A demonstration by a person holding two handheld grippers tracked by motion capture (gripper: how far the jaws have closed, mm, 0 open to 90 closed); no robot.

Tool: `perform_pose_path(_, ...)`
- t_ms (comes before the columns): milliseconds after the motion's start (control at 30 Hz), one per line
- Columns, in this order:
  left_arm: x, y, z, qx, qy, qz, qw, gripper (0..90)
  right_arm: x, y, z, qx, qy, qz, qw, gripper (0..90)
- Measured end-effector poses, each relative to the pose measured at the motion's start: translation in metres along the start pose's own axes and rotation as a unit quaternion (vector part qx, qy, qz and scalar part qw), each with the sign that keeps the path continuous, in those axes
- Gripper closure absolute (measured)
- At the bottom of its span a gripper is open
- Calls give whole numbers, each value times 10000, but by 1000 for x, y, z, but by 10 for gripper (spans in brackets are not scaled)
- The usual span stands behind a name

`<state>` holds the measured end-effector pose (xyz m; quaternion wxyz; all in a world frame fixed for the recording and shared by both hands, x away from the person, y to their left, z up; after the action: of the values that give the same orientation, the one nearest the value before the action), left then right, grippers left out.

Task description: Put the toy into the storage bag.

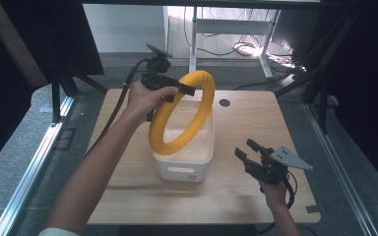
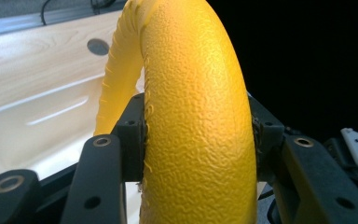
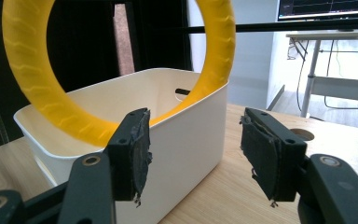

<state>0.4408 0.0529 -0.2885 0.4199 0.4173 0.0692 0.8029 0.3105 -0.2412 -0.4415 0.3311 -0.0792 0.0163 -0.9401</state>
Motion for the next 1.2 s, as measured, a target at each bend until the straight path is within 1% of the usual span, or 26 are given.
perform_pose_path(33, -3, -4, -3, 7, -34, -14, 10000, 515, 0, 0, 0, 3, 3, 2, 10000, 424)
perform_pose_path(133, -5, -6, -5, 36, 10, -65, 10000, 515, -1, 0, 0, -18, 3, 7, 10000, 424)
perform_pose_path(233, -9, -7, -7, -1, -118, -13, 9999, 515, -1, 1, -1, -5, 3, 3, 10000, 424)
perform_pose_path(267, -11, -8, -8, 18, -130, 4, 9999, 515, -1, 1, -1, 7, 9, -1, 10000, 424)
perform_pose_path(300, -17, -11, -13, 27, -216, 41, 9998, 514, 0, 2, -1, -26, 13, -15, 10000, 424)
perform_pose_path(333, -17, -11, -13, 27, -216, 41, 9998, 514, 0, 2, -1, -26, 13, -15, 10000, 424)
perform_pose_path(433, -29, -17, -21, 108, -302, 66, 9995, 514, 1, 3, -2, -12, 7, -16, 10000, 424)
perform_pose_path(467, -29, -17, -21, 108, -302, 66, 9995, 514, 1, 3, -2, -12, 7, -16, 10000, 424)
perform_pose_path(500, -30, -18, -22, 129, -264, 5, 9996, 514, 1, 2, -2, -12, 5, -15, 10000, 424)
perform_pose_path(667, -30, -17, -22, 143, -260, 22, 9996, 514, 1, 3, -2, -11, 3, -26, 10000, 424)
perform_pose_path(933, -30, -17, -22, 68, -331, 81, 9994, 504, 1, 2, -3, 6, -1, -18, 10000, 423)
perform_pose_path(967, -30, -17, -22, 56, -394, 75, 9992, 484, 1, 2, -3, 12, -4, -21, 10000, 422)
perform_pose_path(1033, -29, -17, -21, 76, -336, 101, 9994, 396, 1, 2, -3, -6, -10, -21, 10000, 422)
perform_pose_path(1167, -25, -18, -21, 72, -318, 67, 9994, 320, 1, 2, -4, -9, -27, -16, 10000, 421)
perform_pose_path(1200, -23, -18, -20, 69, -284, 81, 9995, 320, 1, 2, -4, -9, -27, -16, 10000, 421)
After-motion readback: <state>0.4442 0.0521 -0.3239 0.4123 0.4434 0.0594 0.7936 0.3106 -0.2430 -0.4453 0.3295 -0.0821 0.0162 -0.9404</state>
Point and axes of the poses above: each handheld gripper's, and its own axes: x roughly backward along the jaws, z roughly out of its top, y roughly to its right, the point moved 4 cm from there along -x, roughly forward along the jaws
